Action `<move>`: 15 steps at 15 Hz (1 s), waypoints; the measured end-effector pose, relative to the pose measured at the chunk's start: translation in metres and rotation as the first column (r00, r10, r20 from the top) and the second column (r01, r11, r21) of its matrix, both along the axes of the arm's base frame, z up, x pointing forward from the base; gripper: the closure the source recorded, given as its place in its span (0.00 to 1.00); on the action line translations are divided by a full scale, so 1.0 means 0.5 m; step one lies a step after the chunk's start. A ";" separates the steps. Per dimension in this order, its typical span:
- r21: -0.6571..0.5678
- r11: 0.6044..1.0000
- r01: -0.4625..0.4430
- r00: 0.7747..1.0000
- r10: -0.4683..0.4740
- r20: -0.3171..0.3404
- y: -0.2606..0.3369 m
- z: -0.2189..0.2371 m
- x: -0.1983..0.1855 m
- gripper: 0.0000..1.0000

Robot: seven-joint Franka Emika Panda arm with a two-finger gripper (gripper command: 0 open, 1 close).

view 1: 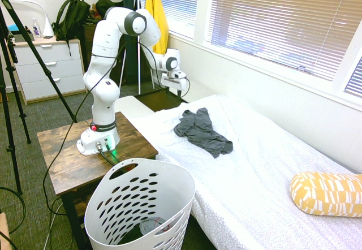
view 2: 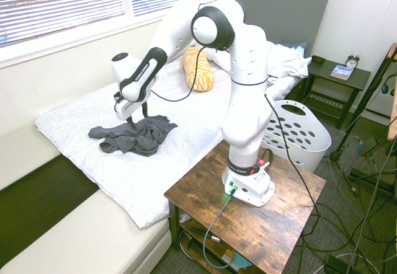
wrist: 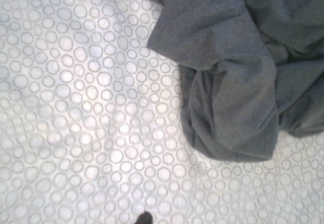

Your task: Put my clothes in the laundry bag

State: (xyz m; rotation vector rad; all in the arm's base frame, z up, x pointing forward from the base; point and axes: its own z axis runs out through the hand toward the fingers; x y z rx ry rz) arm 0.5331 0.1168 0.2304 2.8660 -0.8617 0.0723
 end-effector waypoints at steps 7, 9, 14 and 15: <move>-0.089 0.995 0.036 0.998 -0.041 -0.054 -0.036 -0.228 0.116 0.00; -0.088 0.995 0.035 0.998 -0.040 -0.056 -0.031 -0.259 0.138 0.00; -0.125 0.992 0.024 0.997 -0.034 -0.074 -0.038 -0.335 0.158 0.00; -0.129 0.991 0.022 0.996 -0.032 -0.080 -0.031 -0.347 0.161 0.00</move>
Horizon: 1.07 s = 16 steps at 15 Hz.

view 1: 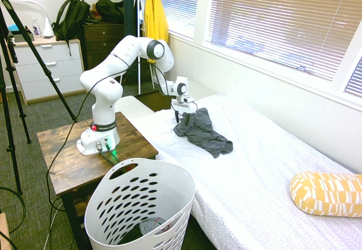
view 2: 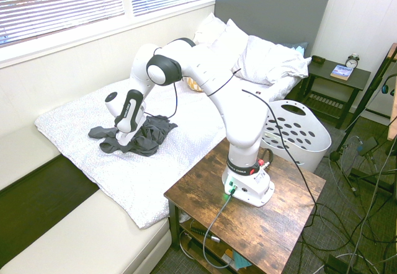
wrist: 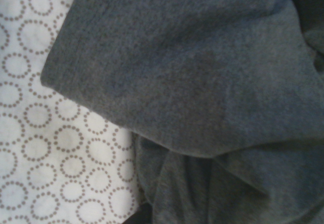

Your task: Put my clothes in the laundry bag

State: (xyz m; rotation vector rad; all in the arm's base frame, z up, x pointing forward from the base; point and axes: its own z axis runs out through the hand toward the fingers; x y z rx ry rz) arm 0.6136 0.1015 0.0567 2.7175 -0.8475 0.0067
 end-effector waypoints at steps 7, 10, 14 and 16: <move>-0.052 0.998 -0.029 0.998 0.026 -0.050 -0.005 -0.059 0.022 1.00; -0.062 0.998 -0.029 0.998 0.026 -0.052 -0.018 -0.074 0.030 1.00; -0.067 0.997 -0.030 0.998 0.027 -0.054 -0.024 -0.082 0.032 1.00; -0.072 0.997 -0.034 0.998 0.030 -0.057 -0.033 -0.083 0.033 1.00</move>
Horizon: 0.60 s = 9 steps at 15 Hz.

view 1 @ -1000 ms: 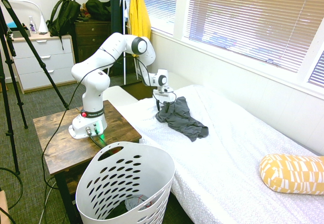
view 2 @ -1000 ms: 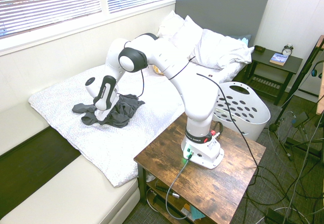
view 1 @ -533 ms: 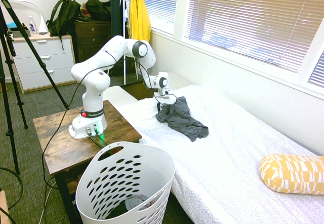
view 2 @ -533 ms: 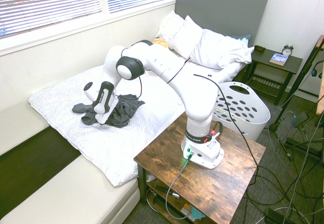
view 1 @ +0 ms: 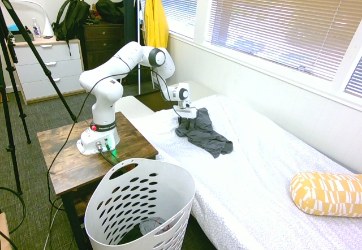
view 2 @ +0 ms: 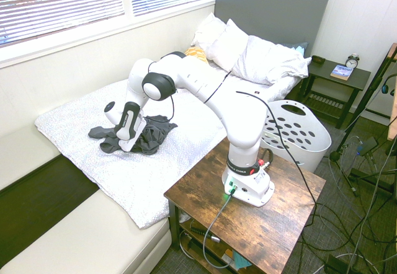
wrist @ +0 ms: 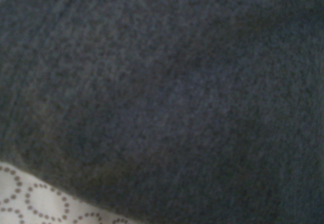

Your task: Put my clothes in the laundry bag

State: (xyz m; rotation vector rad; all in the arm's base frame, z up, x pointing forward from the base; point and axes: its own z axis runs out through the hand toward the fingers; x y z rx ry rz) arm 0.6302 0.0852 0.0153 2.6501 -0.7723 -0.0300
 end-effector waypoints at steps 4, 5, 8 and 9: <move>-0.006 1.000 0.003 1.000 -0.003 0.000 -0.009 0.000 0.000 1.00; -0.009 1.000 0.005 1.000 -0.005 0.000 -0.013 0.000 0.000 1.00; -0.011 1.000 0.011 1.000 -0.011 0.001 -0.022 0.001 0.002 1.00; -0.009 1.000 0.012 1.000 -0.012 0.002 -0.021 0.001 0.002 1.00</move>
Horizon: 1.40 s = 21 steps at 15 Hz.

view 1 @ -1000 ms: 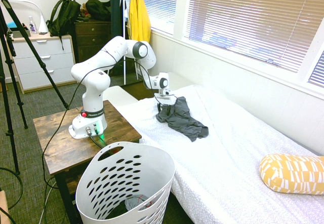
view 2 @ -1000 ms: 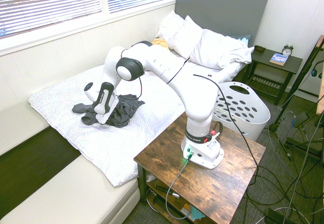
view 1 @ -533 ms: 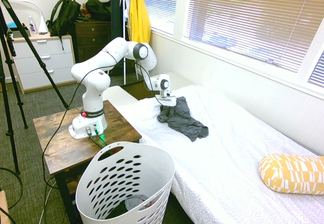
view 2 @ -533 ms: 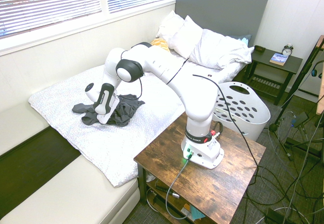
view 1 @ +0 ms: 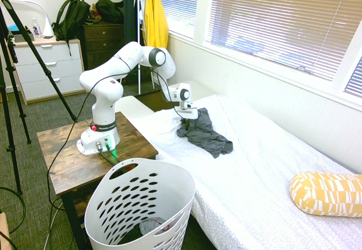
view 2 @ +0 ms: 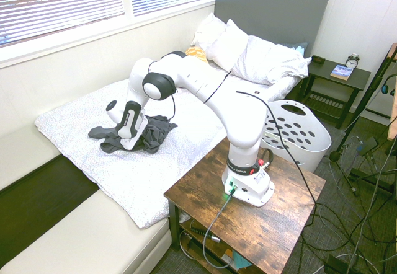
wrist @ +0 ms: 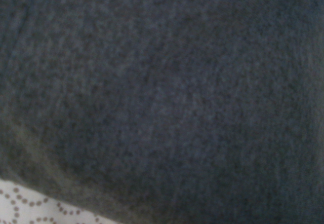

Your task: Put my clothes in the laundry bag

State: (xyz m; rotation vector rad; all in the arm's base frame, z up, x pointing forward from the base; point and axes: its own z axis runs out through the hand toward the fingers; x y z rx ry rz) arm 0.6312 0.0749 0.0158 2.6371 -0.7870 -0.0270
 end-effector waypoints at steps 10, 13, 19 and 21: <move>-0.017 0.999 -0.051 0.993 0.048 -0.112 0.028 0.073 -0.002 1.00; -0.035 0.993 -0.109 0.972 0.099 -0.215 0.030 0.224 0.011 1.00; -0.061 0.954 -0.293 0.860 0.235 -0.453 -0.080 0.578 0.005 1.00; -0.057 0.936 -0.347 0.809 0.268 -0.523 -0.140 0.701 -0.019 1.00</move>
